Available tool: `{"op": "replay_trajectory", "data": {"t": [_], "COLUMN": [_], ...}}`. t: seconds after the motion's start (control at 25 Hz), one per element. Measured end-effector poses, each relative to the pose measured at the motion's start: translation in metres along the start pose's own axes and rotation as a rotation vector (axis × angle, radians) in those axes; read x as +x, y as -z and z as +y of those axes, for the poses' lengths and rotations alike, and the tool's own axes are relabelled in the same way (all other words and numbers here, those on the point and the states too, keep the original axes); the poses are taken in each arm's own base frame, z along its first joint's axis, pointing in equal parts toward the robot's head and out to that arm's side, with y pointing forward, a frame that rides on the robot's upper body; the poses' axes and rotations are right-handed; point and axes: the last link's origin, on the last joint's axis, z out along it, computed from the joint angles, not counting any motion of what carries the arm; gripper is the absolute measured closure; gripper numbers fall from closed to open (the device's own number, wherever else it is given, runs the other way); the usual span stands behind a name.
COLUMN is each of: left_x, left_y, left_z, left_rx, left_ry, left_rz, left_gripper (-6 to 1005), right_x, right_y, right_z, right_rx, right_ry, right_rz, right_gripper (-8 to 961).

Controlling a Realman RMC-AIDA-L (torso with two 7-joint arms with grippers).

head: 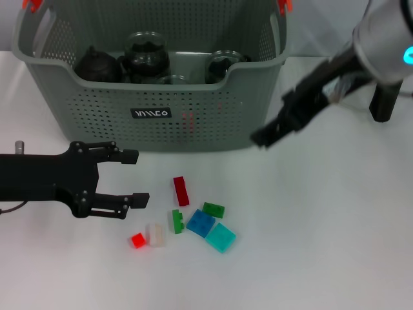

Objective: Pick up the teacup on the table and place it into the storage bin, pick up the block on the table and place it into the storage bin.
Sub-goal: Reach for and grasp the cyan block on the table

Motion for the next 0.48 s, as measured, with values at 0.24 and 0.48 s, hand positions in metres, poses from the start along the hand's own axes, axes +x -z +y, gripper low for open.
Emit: {"op": "replay_trajectory", "data": {"t": [0.24,0.48], "left_x": [-0.001,-0.002], "left_y": [0.001,0.001], "left_z": [0.001,0.001], "left_rx": [0.001,0.000], "left_ry": [-0.020,-0.019], "left_rz": [-0.001,-0.001], "left_gripper": [153,153], "right_x": [0.006,0.007], "right_y": [-0.043,-0.078], "right_z": [0.021,0.027], "right_rx": [-0.115,-0.209], "right_ry": [-0.039,-0.098], "right_rz": [0.115,0.164], "right_gripper": [8,8]}}
